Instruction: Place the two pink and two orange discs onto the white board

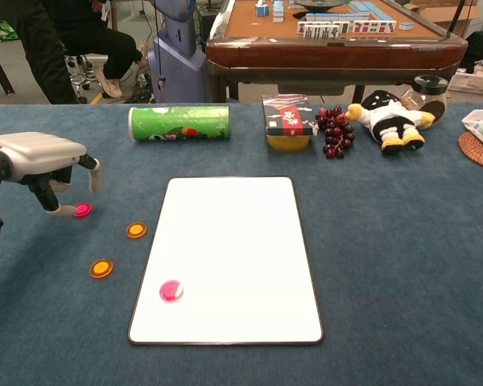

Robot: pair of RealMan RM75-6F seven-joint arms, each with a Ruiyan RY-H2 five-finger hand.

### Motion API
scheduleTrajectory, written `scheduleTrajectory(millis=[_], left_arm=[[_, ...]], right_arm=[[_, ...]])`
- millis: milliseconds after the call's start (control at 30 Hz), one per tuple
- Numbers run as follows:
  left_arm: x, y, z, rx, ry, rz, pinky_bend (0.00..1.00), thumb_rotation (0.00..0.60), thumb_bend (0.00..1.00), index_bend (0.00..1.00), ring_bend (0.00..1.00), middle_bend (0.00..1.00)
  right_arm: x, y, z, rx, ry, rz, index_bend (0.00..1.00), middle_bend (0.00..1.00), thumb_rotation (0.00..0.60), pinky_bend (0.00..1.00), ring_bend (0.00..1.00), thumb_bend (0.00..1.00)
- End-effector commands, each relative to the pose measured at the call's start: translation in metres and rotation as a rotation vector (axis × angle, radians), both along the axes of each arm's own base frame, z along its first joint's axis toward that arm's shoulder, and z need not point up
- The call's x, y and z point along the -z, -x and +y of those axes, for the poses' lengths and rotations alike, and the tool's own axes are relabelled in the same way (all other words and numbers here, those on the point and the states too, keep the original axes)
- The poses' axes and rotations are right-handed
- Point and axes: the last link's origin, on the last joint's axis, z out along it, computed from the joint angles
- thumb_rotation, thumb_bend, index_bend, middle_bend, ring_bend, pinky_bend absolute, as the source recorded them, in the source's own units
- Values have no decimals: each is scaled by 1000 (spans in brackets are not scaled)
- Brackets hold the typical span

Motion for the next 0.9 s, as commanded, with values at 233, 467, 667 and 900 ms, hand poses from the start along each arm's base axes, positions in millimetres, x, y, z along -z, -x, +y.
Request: scheduleTrajectory(millis=[233,467,667,900], left_arm=[[3,5,4,-17,0,7,1000,600,321,452,1000,1000],[5,10,6,-32,-2,15,1000,600,321,455,1000,1000],[8,13,7,-34,-1,27,1000,600,320,460,1000,1000],[10,14,9,-39,-10,32,1000,600,320,469,1000,1000]], right_arm=[[0,0,1,0,0,0,220,281,600,410,222,0],[1,0,0,1,-3,2,220,281,600,410,222,0],[2,0,0,2,-4,2,221,281,600,410,222,0],[1,1,0,3,-2,1,220,281,600,410,222,0]])
